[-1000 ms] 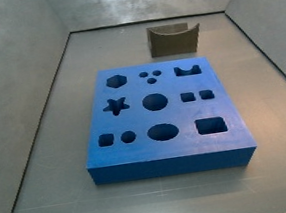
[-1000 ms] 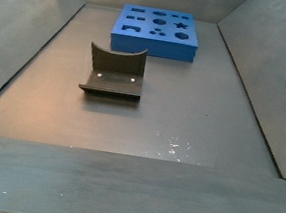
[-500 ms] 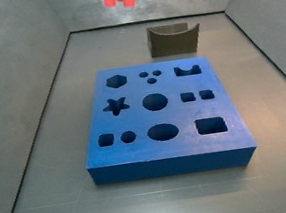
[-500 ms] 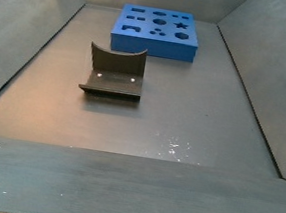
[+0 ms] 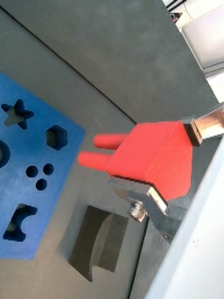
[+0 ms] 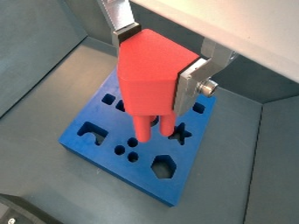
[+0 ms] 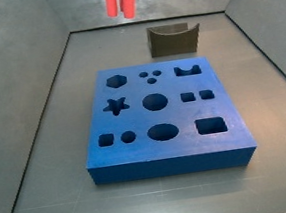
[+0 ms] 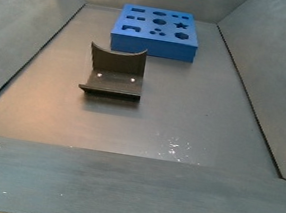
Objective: Pick up the 3 prong object. Move up. Place the 3 prong object on the fixture. Regrasp the 3 prong object. Move to above the board. Insert the 3 prong object.
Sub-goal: Insert the 3 prong object.
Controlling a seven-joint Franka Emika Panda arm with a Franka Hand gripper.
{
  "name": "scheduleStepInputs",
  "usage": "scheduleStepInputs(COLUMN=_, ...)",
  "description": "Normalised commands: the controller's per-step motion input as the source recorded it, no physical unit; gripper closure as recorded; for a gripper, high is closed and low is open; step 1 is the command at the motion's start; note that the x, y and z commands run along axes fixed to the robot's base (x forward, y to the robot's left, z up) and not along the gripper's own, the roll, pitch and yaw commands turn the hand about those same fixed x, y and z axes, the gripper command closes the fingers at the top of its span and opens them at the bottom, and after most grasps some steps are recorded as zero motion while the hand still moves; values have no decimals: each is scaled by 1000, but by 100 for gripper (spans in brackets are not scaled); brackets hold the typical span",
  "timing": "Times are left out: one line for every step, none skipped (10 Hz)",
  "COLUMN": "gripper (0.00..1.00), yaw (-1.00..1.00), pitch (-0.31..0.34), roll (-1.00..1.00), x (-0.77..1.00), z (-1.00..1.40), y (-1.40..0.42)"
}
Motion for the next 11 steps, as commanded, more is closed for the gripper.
scheduleStepInputs(gripper=100, yaw=-337, pitch=11, roll=0, x=0, z=-131, y=0)
scheduleStepInputs(gripper=100, yaw=-394, pitch=103, roll=0, x=23, z=-246, y=57)
scheduleStepInputs(gripper=100, yaw=-531, pitch=100, roll=0, x=31, z=-311, y=29)
scheduleStepInputs(gripper=100, yaw=-669, pitch=103, roll=3, x=0, z=-320, y=0)
scheduleStepInputs(gripper=100, yaw=-274, pitch=49, roll=0, x=0, z=-26, y=17)
scheduleStepInputs(gripper=100, yaw=-11, pitch=0, roll=0, x=0, z=-34, y=0)
scheduleStepInputs(gripper=100, yaw=-389, pitch=-31, roll=71, x=0, z=-197, y=-66)
scheduleStepInputs(gripper=100, yaw=-531, pitch=0, roll=74, x=3, z=-274, y=0)
scheduleStepInputs(gripper=100, yaw=-471, pitch=0, roll=40, x=0, z=-200, y=0)
scheduleStepInputs(gripper=100, yaw=0, pitch=-23, roll=0, x=0, z=0, y=69)
scheduleStepInputs(gripper=100, yaw=-43, pitch=0, roll=0, x=0, z=-57, y=0)
